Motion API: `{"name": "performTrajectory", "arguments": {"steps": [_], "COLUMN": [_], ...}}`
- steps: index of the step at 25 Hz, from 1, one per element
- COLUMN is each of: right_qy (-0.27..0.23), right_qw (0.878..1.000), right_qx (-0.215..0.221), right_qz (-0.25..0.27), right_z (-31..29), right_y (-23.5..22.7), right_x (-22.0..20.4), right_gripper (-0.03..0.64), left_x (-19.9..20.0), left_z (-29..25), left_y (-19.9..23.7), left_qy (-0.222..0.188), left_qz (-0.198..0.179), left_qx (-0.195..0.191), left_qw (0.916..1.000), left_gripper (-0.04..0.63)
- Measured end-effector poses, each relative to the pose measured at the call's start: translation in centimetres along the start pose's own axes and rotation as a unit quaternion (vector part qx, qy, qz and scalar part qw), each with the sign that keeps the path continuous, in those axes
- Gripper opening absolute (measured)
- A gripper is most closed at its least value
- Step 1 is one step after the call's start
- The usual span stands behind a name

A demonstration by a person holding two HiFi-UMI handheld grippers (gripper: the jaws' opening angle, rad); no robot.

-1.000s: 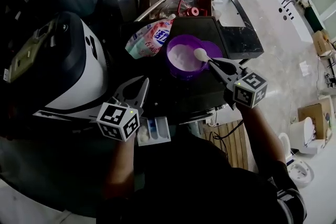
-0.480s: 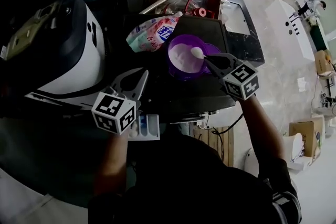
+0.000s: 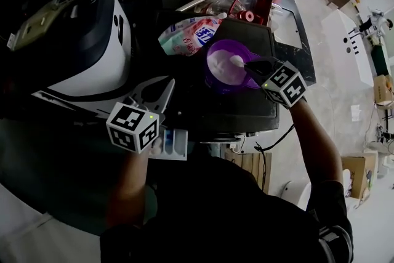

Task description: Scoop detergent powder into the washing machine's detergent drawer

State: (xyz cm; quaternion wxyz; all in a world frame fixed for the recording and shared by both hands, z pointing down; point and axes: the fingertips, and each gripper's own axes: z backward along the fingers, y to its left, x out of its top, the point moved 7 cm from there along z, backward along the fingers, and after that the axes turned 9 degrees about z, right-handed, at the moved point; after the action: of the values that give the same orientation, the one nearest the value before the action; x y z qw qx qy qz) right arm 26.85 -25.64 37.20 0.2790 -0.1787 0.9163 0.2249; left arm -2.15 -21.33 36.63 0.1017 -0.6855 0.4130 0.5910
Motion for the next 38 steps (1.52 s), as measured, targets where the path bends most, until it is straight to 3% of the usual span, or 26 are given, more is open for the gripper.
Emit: {"name": "performTrajectory", "arguments": {"steps": [6,14,21,38], "right_qy": [0.039,0.093,0.139,0.204], "right_qw": [0.998,0.992,0.979,0.952], "right_qx": [0.039,0.06,0.073,0.121], "right_qz": [0.032,0.065,0.128,0.193], "right_z": [-1.7,-2.6,-3.5,-5.3], "right_y": [0.1,-0.9,-0.9,-0.1], "right_x": [0.4,0.3,-0.3,-0.4], "right_gripper": [0.021,0.021,0.021,0.021], "left_x": [-0.5,-0.5,-0.8,-2.2], "left_z": [0.9,1.9,2.9,4.1], "left_y": [0.2,0.4,0.6,0.9], "left_qy": [0.005,-0.008,-0.015,-0.018], "left_qz": [0.002,0.012,0.019,0.037], "left_qx": [0.01,0.023,0.037,0.06], "left_qw": [0.9999,0.9996,0.999,0.9974], "left_gripper": [0.009,0.009,0.008,0.008]}}
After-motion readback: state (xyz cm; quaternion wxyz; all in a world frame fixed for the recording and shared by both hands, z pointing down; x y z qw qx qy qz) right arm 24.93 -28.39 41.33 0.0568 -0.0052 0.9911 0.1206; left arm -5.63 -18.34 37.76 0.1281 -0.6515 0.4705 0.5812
